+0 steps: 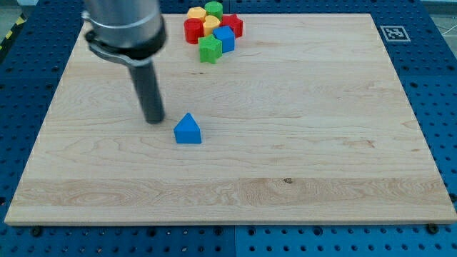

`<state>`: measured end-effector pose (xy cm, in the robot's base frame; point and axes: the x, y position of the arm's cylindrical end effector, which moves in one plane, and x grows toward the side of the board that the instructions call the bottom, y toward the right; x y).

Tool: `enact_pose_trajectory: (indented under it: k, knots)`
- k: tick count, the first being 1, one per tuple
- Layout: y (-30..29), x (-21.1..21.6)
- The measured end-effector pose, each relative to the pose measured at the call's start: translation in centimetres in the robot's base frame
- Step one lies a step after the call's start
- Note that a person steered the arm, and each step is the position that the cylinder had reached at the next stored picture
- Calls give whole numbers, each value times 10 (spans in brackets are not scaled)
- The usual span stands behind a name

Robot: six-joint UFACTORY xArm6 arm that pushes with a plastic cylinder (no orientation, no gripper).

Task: Move green circle towards top right

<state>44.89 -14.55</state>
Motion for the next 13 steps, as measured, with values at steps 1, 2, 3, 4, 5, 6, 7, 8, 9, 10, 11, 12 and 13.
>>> enact_pose_trajectory:
  k: [1,2,3,4,5,6,7,8,9,10,11,12,13]
  knots:
    - [-60,-48]
    - [-117,-102]
    - [-129,-161]
    - [-110,-210]
    - [-82,-254]
    - [-63,-257]
    - [2,-257]
    - [67,-257]
    - [88,-256]
    - [108,-252]
    - [141,-240]
    - [143,-247]
    - [120,-257]
